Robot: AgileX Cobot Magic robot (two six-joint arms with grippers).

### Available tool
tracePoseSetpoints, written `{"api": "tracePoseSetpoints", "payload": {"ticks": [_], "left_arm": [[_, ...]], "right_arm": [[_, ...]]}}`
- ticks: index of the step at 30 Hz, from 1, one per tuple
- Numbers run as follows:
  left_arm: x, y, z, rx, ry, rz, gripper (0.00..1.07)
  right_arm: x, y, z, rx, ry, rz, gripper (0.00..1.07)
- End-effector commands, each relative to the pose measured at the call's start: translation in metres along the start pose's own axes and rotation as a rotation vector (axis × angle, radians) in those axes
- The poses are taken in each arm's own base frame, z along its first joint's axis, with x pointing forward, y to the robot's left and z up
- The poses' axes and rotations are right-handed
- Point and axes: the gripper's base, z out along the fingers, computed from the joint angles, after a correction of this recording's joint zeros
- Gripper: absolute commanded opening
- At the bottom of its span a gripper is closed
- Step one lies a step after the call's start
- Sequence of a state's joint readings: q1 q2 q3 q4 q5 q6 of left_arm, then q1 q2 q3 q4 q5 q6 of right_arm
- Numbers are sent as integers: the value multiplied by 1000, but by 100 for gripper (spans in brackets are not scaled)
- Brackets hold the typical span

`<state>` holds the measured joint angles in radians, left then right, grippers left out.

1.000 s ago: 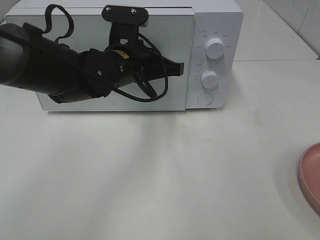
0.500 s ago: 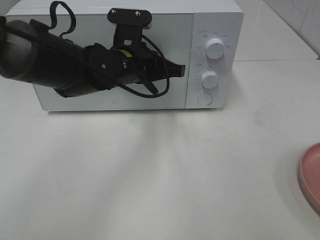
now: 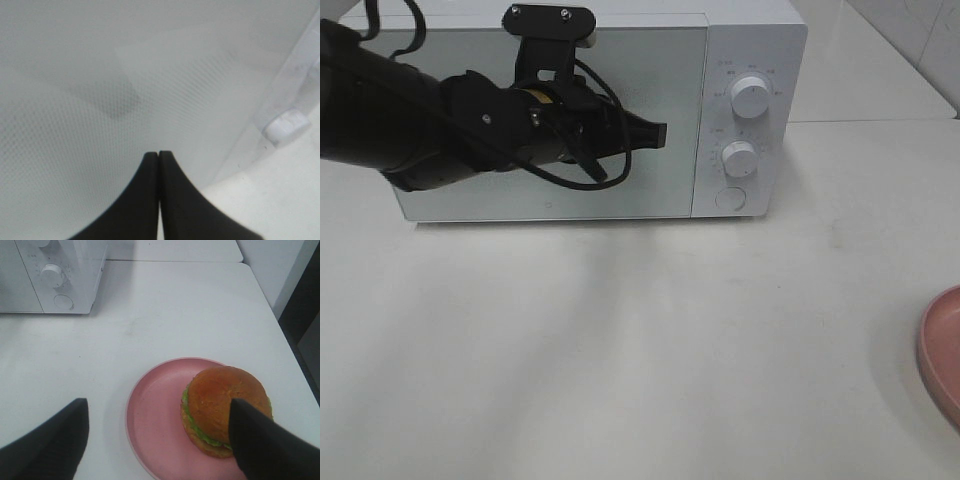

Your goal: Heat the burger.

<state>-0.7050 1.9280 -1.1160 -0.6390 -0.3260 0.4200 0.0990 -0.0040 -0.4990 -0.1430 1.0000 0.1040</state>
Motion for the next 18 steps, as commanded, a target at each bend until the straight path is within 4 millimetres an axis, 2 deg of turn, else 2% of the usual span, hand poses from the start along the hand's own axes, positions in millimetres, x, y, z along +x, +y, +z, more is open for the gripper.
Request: {"api": "tracePoseSetpoints", "payload": {"ticks": [1,2,3,4,5,6,8,9,10,11,14,18], "left_arm": [[3,-6,-17,37,47,6,0],[8,-9,-28,76,115,11,7],[13,-11,-39,117,192,13,22],[13,-11,-39,117,192,13,22],[16,-12,-43,141,240,13,35],[16,-12,-43,141,240,13,35],[23,-18,-60,227,385,29,91],[23,-18,-60,227,385,29,91],[24,-19,-64,247,415,42,102],[26,-20,-70,281,473,81,99],[26,-21,-74,297,499,102,99],[25,-20,-95,353,607,238,99]], "right_arm": [[2,0,-3,3,-30,-1,75],[2,0,-3,4,-30,-2,75],[2,0,-3,4,-30,-2,75],[2,0,-3,4,-30,-2,75],[2,0,-3,4,-30,-2,75],[2,0,-3,4,-30,-2,75],[2,0,-3,4,-30,-2,75],[2,0,-3,4,-30,-2,75],[2,0,-3,4,-30,-2,75],[2,0,-3,4,-30,-2,75],[2,0,-3,4,-30,-2,75],[2,0,-3,4,-30,-2,75]]}}
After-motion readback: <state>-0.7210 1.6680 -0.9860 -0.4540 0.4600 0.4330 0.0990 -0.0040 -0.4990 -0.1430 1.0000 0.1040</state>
